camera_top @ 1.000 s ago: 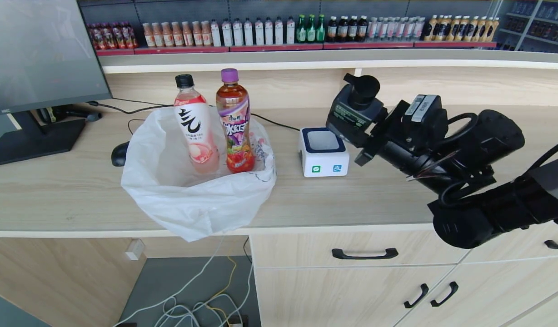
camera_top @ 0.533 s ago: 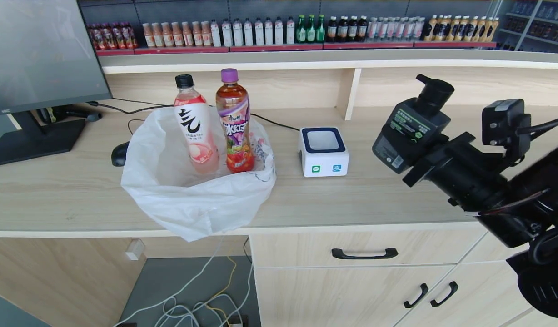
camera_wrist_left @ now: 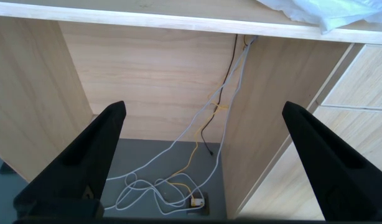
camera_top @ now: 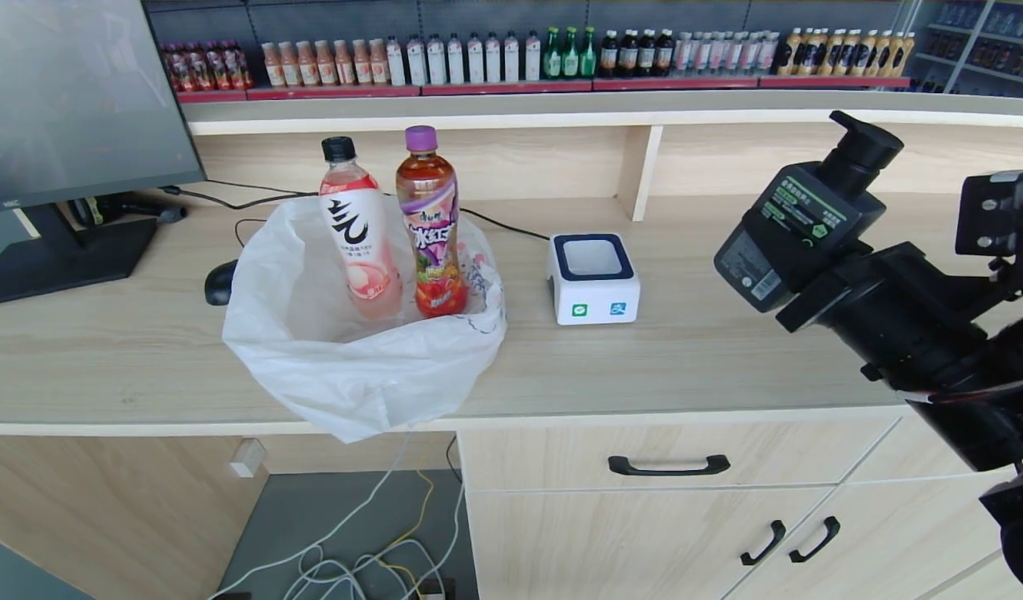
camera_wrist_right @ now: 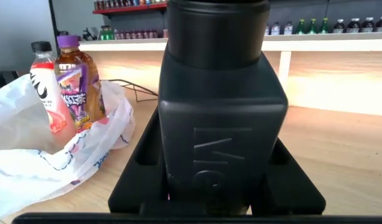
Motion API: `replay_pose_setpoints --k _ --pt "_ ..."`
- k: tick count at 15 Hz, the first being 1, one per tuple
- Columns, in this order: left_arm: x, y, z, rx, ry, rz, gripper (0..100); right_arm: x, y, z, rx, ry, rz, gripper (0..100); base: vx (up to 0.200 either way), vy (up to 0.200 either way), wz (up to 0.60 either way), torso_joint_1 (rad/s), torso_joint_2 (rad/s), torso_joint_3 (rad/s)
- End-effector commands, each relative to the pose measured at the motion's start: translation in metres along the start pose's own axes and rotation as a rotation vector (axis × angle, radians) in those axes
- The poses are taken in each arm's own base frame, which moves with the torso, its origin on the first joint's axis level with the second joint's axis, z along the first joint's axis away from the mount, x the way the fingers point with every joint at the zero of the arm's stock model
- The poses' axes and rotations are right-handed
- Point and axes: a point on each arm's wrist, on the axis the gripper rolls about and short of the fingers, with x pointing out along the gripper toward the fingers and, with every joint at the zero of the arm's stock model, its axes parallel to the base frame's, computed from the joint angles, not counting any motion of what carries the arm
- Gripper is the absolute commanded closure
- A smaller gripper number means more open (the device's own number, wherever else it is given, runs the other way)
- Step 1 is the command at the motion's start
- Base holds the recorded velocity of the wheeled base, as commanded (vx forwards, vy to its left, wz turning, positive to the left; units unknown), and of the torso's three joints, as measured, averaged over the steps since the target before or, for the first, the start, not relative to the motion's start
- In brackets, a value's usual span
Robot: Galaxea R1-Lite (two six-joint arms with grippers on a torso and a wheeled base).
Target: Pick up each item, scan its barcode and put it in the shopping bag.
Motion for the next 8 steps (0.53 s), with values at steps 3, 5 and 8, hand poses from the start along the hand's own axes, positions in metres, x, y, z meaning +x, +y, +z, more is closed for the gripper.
replay_pose_setpoints --k 3,5,8 --pt "0.0000 0.0000 0.0000 -0.001 0.000 -0.001 0 0.0105 0.0000 -0.0003 0.002 -0.021 0.003 100 0.000 0.000 0.00 0.000 0.00 0.000" --pt "0.0000 0.0000 0.0000 0.000 0.000 0.000 0 0.0100 -0.0008 -0.0014 0.014 -0.017 0.001 100 0.000 0.000 0.00 0.000 0.00 0.000" --pt "0.0000 0.0000 0.0000 0.000 0.000 -0.001 0 0.0121 -0.0010 -0.0044 0.020 -0.010 0.001 100 0.000 0.200 0.00 -0.002 0.00 0.002"
